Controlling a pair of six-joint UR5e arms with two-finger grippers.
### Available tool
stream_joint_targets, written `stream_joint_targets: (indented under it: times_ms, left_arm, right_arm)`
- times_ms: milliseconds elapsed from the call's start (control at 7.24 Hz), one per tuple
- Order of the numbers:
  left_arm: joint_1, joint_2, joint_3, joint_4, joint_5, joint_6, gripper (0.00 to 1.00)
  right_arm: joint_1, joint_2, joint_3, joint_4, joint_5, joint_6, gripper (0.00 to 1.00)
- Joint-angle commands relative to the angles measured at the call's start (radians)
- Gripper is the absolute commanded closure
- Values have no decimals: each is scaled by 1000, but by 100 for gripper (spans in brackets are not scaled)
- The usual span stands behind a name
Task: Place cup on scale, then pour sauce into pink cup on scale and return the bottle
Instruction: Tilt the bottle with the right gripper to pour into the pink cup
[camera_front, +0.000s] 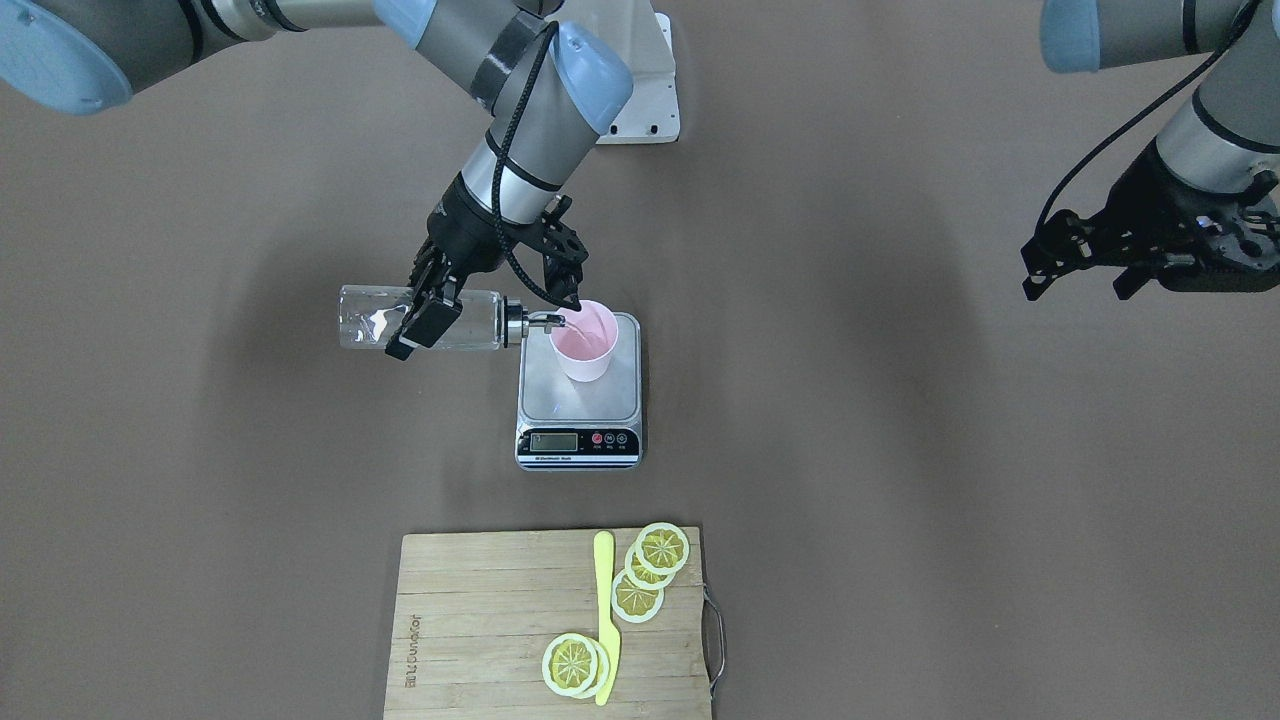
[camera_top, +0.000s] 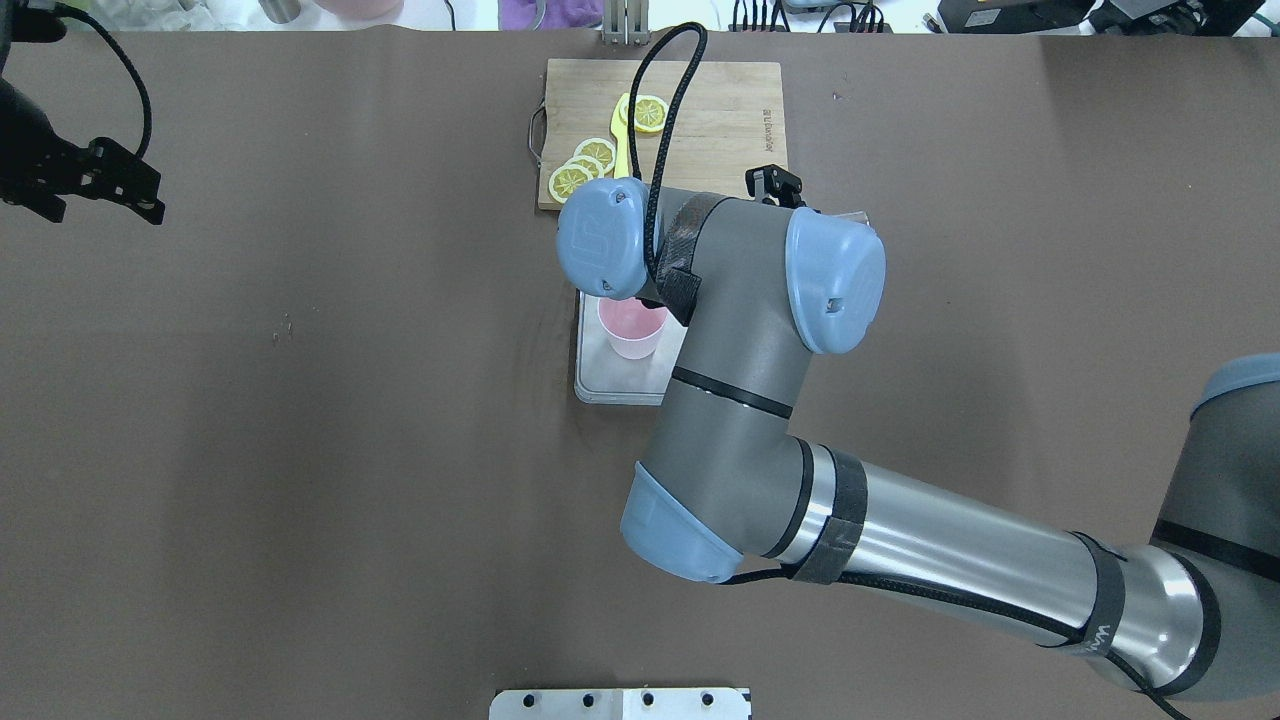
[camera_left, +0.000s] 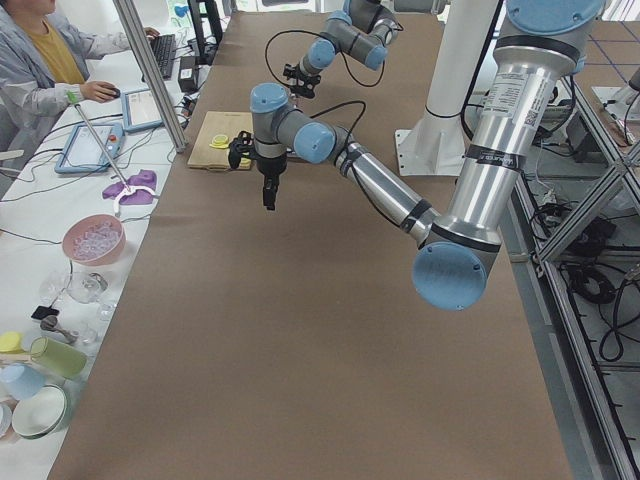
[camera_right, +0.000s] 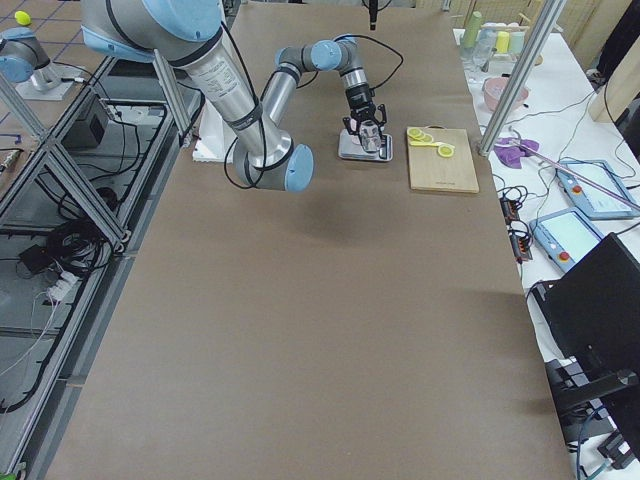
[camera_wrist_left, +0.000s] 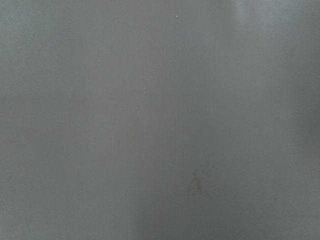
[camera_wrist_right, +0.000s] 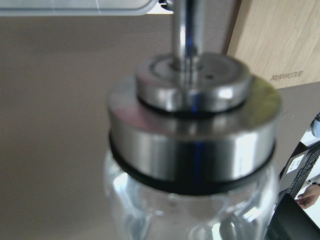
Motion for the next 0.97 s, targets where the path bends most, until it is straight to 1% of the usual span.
stream_joint_targets:
  times_ms: [0,138,276,415,553,691,829]
  left_arm:
    - [1,-1,0,1,0,-2,3]
    - [1,-2,-5,1,0,-3,3]
    - [1,-2,-6,1,0,-11,3]
    - [1,-4,-8,1,0,-15,3]
    - [1,-4,-8,1,0,-15,3]
    - [1,-5,-11,1,-1,-21,3]
    - [1,-8,-14,1,-1,-31,3]
  right_arm:
    - [1,-85,86,177,57,13,100]
    - [4,-125,88,283,91,13,100]
    - [10,-147,88,331,112,13,100]
    - [20,-177,98,397,152,15,100]
    - [37,-211,101,480,201,15,100]
    - [62,-237,128,514,251,15,100]
    - [89,-297,163,587,320,39,100]
